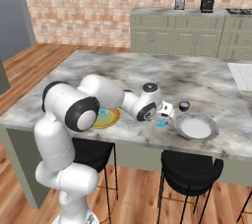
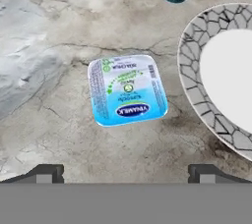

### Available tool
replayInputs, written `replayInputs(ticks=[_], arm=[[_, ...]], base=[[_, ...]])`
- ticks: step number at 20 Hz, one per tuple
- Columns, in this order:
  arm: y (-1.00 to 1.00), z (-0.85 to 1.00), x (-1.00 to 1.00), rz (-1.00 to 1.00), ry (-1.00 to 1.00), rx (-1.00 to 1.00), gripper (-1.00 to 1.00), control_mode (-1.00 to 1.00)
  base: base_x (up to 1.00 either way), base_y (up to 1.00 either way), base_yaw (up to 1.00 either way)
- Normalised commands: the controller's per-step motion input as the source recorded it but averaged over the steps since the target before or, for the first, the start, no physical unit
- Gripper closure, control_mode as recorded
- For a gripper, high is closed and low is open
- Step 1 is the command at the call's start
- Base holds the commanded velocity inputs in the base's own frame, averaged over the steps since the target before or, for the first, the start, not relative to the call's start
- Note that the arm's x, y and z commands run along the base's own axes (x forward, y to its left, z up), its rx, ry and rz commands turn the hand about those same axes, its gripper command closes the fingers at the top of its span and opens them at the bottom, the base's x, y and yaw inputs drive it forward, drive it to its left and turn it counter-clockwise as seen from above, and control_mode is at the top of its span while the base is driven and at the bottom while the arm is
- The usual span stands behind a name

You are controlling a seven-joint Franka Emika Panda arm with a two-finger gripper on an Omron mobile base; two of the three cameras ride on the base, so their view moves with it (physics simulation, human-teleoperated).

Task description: Place two yogurt containers on each plate.

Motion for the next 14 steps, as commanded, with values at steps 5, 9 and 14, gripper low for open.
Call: replayInputs(ticks=[5,9,14], arm=[[-0.12,-0.11,0.34,0.00,0.00,0.00,-1.00,-1.00],[-0.13,-0.09,0.33,0.00,0.00,0.00,-1.00,-1.00],[-0.05,-0.14,0.31,0.00,0.00,0.00,-1.00,-1.00]], base=[[0.00,0.00,0.00],[0.00,0.00,0.00],[0.00,0.00,0.00]])
